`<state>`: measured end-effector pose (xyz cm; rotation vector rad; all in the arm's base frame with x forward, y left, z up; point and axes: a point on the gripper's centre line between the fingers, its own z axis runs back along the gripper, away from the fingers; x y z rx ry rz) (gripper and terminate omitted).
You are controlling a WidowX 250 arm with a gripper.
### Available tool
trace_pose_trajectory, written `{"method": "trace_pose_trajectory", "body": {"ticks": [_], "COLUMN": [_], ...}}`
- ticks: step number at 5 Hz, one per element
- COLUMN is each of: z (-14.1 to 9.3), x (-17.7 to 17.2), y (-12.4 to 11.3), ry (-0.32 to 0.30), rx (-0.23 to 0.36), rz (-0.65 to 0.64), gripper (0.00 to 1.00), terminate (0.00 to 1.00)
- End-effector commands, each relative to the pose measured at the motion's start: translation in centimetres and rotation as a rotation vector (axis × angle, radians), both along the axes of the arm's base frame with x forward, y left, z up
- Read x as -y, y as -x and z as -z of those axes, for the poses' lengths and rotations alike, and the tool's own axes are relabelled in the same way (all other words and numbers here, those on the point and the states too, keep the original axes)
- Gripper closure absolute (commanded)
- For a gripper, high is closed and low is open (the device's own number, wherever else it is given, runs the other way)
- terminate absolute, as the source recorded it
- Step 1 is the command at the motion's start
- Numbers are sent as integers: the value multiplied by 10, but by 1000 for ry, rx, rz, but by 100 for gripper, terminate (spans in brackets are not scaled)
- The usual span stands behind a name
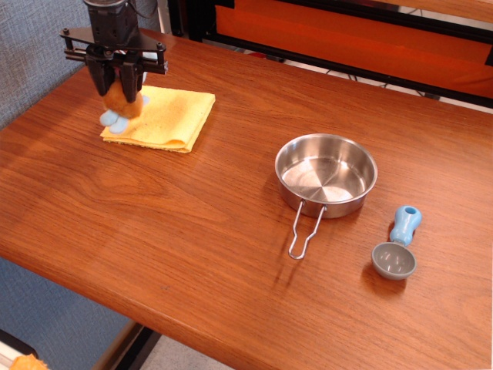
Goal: Move the toy from the vessel and put it on the towel
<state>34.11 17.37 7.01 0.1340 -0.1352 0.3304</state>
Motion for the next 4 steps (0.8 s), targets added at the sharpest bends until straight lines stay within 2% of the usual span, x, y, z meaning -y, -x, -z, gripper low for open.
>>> {"method": "trace_pose_trajectory", "body": {"ticks": [1, 2, 4], "z": [-8, -6, -25], "x": [2, 5, 5], "y": [-18, -20, -14], "ry": [-27, -28, -42], "rx": [43, 35, 71], "rz": [13, -15, 4], "gripper": [100, 0, 0], "terminate": [0, 0, 0]}}
